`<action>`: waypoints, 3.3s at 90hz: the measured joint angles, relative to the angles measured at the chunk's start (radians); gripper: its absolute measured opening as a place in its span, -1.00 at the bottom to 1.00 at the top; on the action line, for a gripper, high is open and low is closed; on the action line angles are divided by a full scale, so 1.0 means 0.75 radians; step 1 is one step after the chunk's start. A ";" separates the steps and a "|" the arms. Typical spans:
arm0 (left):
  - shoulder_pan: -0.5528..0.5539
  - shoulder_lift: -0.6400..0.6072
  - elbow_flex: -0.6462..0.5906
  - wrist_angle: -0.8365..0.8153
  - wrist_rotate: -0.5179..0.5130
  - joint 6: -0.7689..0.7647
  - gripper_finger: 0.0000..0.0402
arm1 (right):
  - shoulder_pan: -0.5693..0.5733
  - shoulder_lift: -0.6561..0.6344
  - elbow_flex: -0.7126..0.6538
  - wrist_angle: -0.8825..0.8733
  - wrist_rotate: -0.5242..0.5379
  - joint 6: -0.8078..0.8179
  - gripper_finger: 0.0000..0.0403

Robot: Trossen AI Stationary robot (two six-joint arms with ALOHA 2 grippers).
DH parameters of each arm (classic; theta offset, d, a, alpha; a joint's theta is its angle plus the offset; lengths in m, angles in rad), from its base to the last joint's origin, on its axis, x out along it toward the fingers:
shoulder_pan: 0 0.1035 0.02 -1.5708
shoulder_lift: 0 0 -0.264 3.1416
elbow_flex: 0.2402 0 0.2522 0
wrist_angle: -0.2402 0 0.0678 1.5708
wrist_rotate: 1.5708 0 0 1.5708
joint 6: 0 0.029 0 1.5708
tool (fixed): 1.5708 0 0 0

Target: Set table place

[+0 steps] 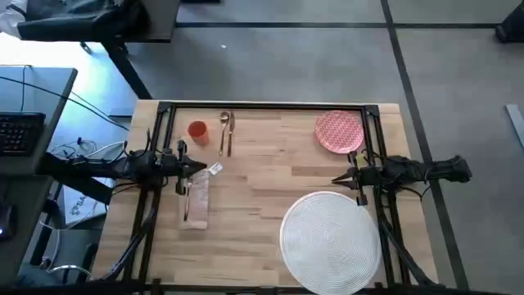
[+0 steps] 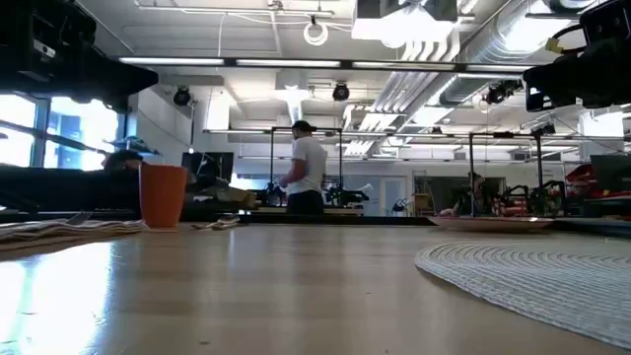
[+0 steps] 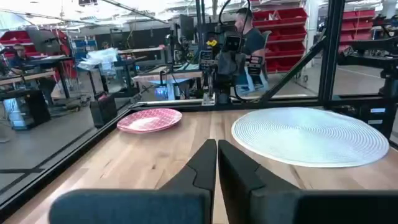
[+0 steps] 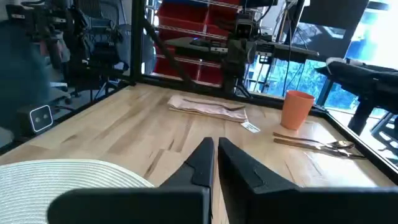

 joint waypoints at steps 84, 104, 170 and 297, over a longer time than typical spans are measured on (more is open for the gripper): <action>0.000 0.631 0.491 0.523 -0.379 -0.717 -1.00 | 0.000 0.000 0.000 -0.001 0.000 0.000 -1.00; 0.001 1.082 0.741 0.334 -0.187 -0.837 -1.00 | 0.000 0.001 0.000 0.000 0.000 0.000 -1.00; -0.115 1.624 1.035 -1.334 0.466 -2.354 -0.74 | 0.000 0.001 0.000 0.000 0.000 0.000 -1.00; -0.102 1.640 0.731 -1.229 0.312 -2.461 -0.98 | 0.000 0.000 0.000 -0.001 0.000 0.000 -1.00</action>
